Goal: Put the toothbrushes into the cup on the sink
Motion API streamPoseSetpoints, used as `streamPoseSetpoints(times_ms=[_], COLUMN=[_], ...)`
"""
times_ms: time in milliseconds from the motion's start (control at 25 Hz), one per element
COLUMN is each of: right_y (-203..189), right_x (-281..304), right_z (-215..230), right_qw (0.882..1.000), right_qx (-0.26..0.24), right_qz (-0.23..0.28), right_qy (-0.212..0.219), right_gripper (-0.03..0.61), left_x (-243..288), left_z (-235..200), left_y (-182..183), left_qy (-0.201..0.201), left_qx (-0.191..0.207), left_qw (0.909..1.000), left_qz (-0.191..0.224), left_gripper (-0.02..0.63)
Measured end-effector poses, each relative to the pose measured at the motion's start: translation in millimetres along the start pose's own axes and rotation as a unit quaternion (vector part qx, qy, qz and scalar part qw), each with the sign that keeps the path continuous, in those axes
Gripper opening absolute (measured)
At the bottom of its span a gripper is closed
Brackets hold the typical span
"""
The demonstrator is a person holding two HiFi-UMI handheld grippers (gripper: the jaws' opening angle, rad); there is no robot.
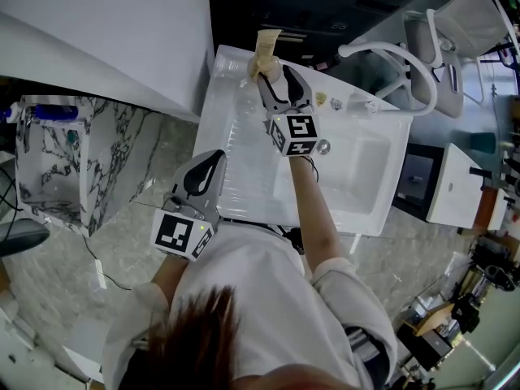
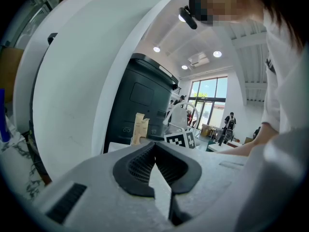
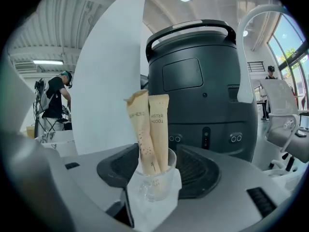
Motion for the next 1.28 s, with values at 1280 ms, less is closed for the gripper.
streamPoseSetpoints(times_ms=[1280], right_y=[51.7], right_x=[-120.9], right_z=[2.9], right_qw=[0.998], right_qx=[-0.013], right_qz=[0.054], right_qy=[-0.007], right_gripper=[0.15], left_x=[-30.2], left_z=[32.5], left_y=[2.1], left_qy=[-0.012], left_qx=[0.024], left_qw=[0.9991], left_qz=[0.032], left_gripper=[0.015])
Point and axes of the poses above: the fingertips, and each gripper's own axes: x forward along the fingers, z to its right, y out of its top, the point moved 8 cm from there along -x, backward along the fingers, and after that the axes turned 4 degrees about -x, right-handed, at the moved point
